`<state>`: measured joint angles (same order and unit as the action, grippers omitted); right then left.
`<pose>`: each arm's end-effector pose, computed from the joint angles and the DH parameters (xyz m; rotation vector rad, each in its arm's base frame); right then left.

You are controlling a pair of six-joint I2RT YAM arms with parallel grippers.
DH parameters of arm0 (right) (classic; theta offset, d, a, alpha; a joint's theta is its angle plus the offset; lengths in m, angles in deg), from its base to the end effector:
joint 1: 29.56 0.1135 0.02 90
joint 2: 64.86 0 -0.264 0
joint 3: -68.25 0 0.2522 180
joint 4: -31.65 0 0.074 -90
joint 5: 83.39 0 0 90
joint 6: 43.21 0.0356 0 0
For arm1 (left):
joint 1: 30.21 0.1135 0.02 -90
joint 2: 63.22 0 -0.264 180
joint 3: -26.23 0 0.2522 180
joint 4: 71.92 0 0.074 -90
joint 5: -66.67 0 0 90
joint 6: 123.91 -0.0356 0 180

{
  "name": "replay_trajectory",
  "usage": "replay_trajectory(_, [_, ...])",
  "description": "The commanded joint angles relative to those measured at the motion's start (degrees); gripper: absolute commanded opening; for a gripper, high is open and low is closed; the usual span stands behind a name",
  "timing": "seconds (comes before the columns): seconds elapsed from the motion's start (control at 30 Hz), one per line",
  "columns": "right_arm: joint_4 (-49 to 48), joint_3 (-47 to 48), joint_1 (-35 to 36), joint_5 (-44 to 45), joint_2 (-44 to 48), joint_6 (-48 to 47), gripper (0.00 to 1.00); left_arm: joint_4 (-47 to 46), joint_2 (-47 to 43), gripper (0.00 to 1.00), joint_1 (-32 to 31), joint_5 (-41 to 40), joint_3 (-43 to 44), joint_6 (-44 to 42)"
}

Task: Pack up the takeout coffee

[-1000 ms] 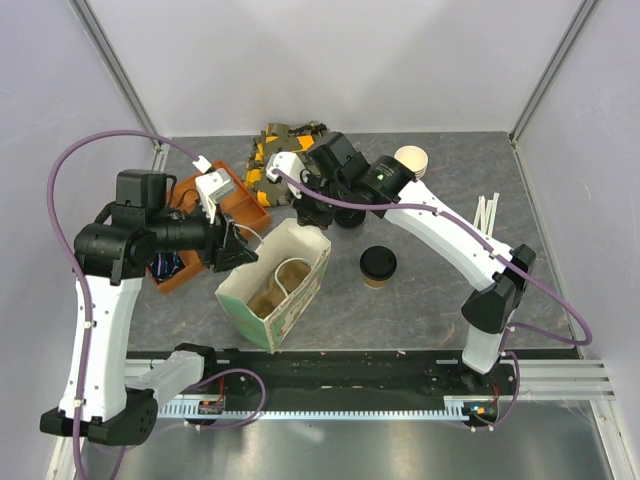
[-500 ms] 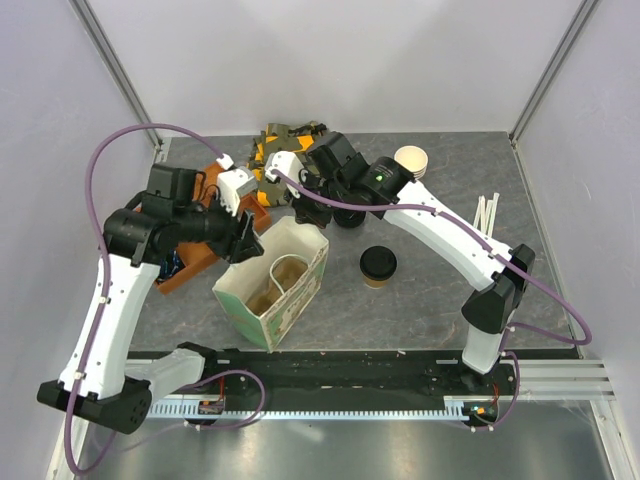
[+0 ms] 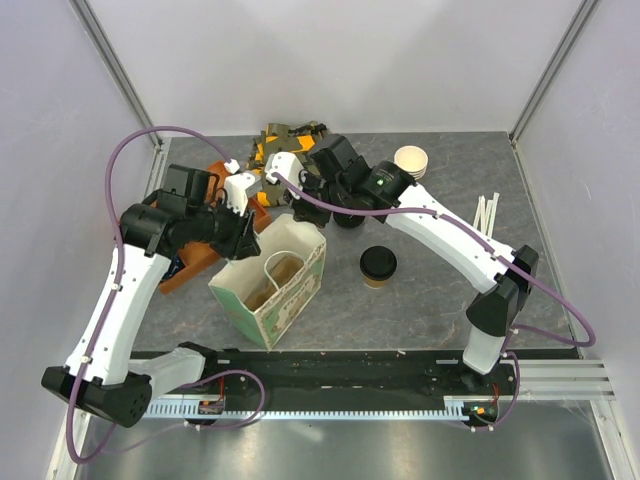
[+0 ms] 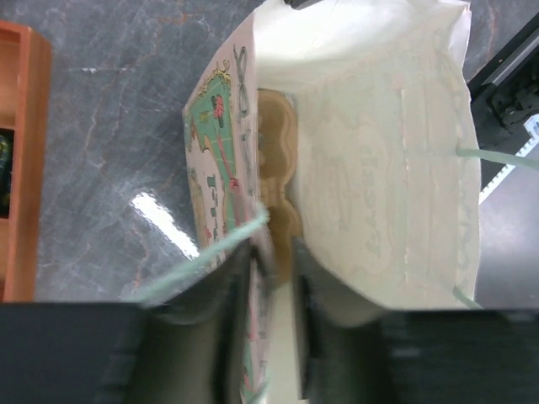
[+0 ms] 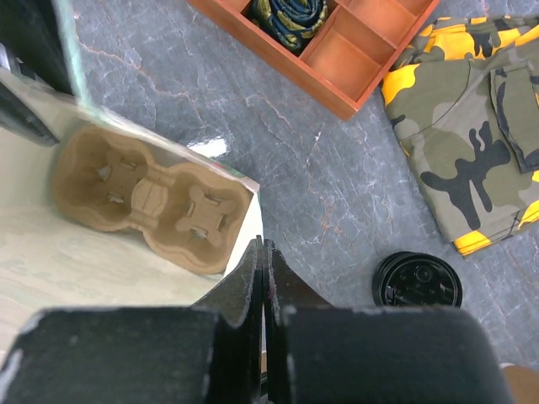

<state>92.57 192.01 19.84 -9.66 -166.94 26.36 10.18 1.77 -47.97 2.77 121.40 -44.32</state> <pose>0.2484 0.3052 0.3964 -1.4350 1.7851 0.5874 0.1778 -0.0734 0.3961 0.7832 2.3194 -0.6184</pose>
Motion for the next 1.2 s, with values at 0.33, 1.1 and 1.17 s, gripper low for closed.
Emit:
replay_trajectory(0.33, [-2.69, 6.71, 0.16, 1.51, 2.15, 0.38, 0.57, -4.88, -4.44, 0.02, -0.43, -0.7, -3.36, 11.45])
replay_trajectory(1.1, [9.79, -10.13, 4.73, -7.9, 15.41, -14.99, 0.45, -10.15, -6.89, 0.02, -0.35, -7.65, -5.55, 25.36])
replay_trajectory(1.17, [10.5, -13.21, 4.82, -7.2, 17.0, -16.74, 0.46, -10.15, -7.16, 0.02, -0.35, -7.65, -6.52, 25.36])
